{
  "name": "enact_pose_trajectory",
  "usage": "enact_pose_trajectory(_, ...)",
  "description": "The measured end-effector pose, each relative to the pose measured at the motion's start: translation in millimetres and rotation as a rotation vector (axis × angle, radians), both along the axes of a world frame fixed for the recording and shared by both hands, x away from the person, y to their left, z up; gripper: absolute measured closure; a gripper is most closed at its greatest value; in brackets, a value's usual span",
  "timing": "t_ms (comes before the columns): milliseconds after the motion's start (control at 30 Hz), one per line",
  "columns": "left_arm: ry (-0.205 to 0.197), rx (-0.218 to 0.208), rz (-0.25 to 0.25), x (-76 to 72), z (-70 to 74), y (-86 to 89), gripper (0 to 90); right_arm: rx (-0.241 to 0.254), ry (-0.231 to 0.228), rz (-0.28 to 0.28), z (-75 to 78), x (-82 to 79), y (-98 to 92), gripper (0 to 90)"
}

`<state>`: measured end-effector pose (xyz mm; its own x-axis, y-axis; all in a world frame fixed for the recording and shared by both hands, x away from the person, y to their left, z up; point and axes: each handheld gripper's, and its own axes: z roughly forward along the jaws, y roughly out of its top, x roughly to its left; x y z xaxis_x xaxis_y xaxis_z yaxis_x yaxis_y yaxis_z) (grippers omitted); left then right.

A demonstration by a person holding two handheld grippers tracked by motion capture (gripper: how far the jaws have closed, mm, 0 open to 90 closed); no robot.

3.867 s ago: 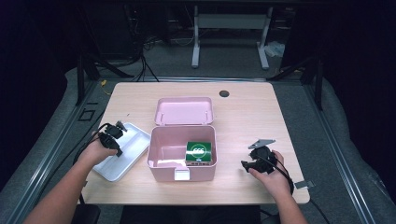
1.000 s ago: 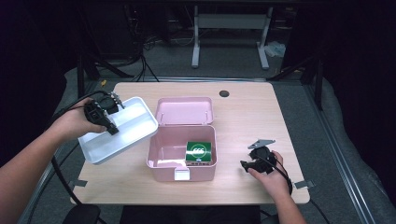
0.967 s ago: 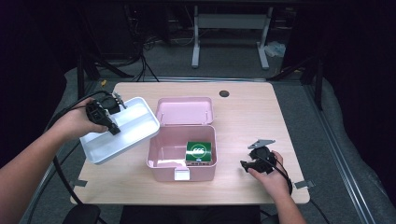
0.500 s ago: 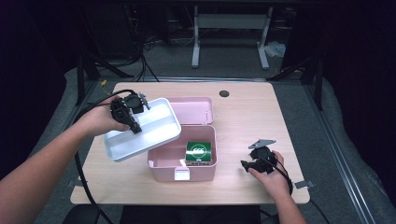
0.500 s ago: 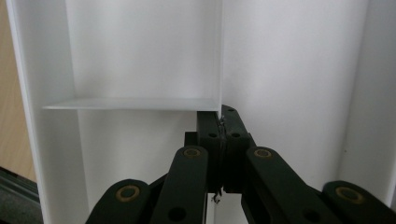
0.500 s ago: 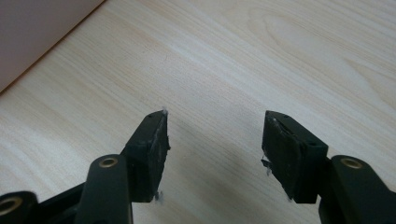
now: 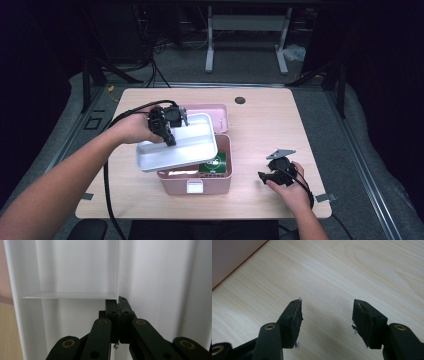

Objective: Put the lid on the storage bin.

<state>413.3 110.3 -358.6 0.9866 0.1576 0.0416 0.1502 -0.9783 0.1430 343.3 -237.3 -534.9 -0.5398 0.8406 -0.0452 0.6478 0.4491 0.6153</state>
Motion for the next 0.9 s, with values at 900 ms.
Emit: enact_pose_trajectory(900,0.043,0.022,-0.102,-4.9,-36.5,-48.4,89.4,-0.004,0.001,-0.003,-0.3,-0.2,-0.3,40.5)
